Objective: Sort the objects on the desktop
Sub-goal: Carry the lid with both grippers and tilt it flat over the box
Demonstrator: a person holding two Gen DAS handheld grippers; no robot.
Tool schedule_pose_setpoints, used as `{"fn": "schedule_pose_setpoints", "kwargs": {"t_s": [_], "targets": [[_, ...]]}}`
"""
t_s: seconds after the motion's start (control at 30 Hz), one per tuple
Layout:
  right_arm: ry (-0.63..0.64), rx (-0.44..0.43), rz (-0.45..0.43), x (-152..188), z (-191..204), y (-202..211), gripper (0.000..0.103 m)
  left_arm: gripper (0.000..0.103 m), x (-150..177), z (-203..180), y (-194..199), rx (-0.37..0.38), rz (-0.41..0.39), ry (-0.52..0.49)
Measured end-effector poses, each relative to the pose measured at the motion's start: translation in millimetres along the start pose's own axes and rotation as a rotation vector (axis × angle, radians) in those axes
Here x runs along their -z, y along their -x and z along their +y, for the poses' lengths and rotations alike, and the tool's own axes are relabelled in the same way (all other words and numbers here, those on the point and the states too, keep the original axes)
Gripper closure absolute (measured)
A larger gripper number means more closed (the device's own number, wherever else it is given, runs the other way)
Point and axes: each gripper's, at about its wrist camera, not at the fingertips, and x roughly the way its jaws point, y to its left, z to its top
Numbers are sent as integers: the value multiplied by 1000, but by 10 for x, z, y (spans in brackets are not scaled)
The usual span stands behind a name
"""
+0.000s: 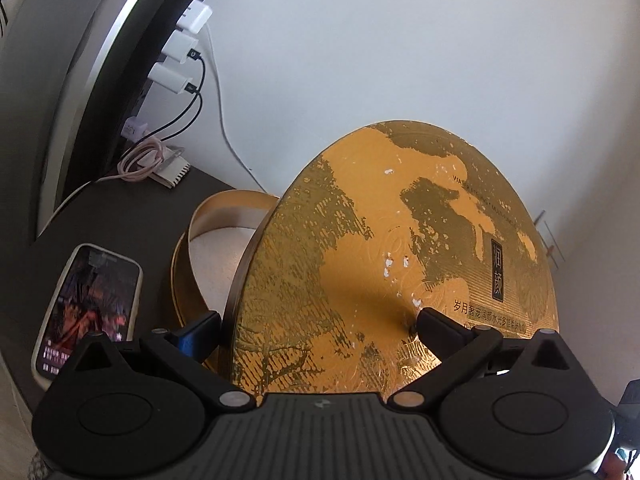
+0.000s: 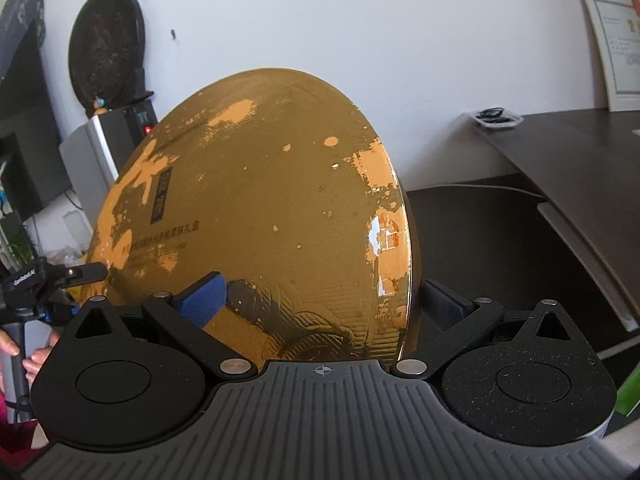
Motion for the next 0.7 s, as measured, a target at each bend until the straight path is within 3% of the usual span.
{"fn": "schedule_pose_setpoints", "kwargs": {"t_s": [0.3,0.7], "targets": [[10,-23,20,-205,154,-498,1,0,-248,217,-326,-52,-19,15],[-19,-6,87,-352,138,-983,1,0,-368,422,-728,-97,39,52]]}}
